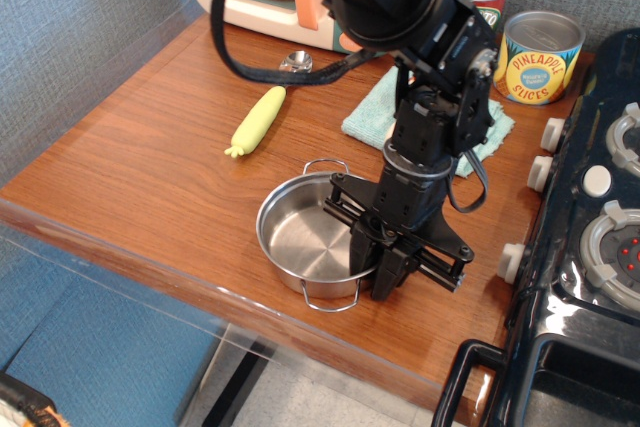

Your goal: Move the pot the lower left edge of the table

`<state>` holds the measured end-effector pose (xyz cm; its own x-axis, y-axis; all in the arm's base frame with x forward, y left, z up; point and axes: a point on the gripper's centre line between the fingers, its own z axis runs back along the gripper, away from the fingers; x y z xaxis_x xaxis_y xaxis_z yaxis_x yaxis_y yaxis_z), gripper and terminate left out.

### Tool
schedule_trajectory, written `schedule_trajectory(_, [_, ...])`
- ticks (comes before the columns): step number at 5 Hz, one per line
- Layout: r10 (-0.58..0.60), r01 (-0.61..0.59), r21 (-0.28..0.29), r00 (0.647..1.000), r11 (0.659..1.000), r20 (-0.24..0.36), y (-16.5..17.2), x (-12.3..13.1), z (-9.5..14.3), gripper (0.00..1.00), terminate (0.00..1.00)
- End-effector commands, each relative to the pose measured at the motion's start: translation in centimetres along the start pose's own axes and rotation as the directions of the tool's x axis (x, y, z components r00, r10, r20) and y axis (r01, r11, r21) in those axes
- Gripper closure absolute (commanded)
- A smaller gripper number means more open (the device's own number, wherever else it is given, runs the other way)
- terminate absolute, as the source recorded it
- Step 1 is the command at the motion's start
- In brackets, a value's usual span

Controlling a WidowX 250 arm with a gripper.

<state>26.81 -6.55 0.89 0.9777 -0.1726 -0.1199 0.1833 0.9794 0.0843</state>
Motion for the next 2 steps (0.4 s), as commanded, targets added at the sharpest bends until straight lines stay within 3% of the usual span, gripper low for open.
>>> schedule_trajectory(1, [-0.002,0.000,0.014,0.987,1.000,0.160,3.2,0.7,5.2,1.00,0.00])
schedule_trajectory(2, [0.086,-0.096,0.034,0.973,0.995,0.216,8.6,0.9,7.5,1.00,0.00])
